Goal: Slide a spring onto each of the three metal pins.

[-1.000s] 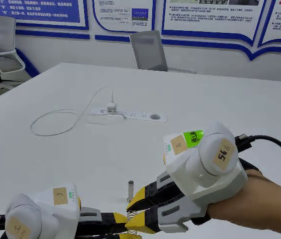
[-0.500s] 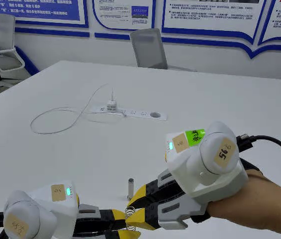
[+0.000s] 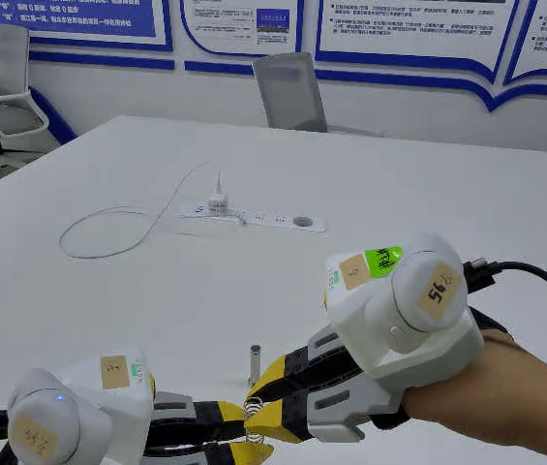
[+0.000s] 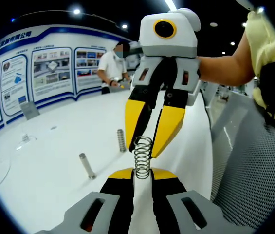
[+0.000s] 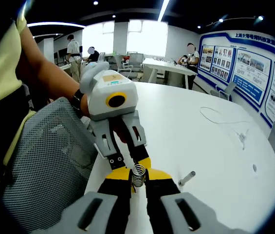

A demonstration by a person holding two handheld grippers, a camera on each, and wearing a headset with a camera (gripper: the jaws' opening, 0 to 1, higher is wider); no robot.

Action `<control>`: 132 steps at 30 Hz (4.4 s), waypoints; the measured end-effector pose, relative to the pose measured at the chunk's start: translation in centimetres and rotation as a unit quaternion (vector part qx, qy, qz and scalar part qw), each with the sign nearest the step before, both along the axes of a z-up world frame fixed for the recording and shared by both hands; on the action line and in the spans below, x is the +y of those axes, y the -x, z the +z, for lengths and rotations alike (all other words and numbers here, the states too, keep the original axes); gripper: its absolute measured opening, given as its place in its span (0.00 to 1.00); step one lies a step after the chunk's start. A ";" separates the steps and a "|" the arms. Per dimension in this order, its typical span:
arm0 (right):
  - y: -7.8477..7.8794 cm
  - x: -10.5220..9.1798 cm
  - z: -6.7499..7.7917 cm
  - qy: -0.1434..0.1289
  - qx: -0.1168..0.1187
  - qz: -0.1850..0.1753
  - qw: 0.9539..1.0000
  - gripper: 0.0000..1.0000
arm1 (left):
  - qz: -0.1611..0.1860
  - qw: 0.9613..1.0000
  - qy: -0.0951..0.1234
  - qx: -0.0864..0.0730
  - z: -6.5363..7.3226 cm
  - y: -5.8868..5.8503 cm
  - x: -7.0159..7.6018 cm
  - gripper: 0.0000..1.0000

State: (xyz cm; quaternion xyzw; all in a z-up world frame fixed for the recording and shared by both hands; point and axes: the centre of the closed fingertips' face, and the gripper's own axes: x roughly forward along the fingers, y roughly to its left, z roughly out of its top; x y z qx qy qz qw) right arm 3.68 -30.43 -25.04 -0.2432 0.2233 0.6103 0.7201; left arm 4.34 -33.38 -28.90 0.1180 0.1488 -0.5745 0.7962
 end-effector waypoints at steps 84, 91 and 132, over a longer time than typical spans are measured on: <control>-10.9 -1.1 -0.5 -0.042 -0.023 -0.183 0.982 0.12 | 0.086 0.996 0.015 0.011 -0.3 -2.2 3.5 0.60; -11.0 -0.9 -0.7 -0.043 -0.020 -0.184 0.982 0.12 | 0.087 0.996 0.013 0.010 -0.3 -2.2 3.5 0.60; -11.2 -1.4 -1.0 -0.069 -0.001 -0.209 0.975 0.12 | 0.088 0.996 0.012 0.011 -0.4 -2.3 3.7 0.59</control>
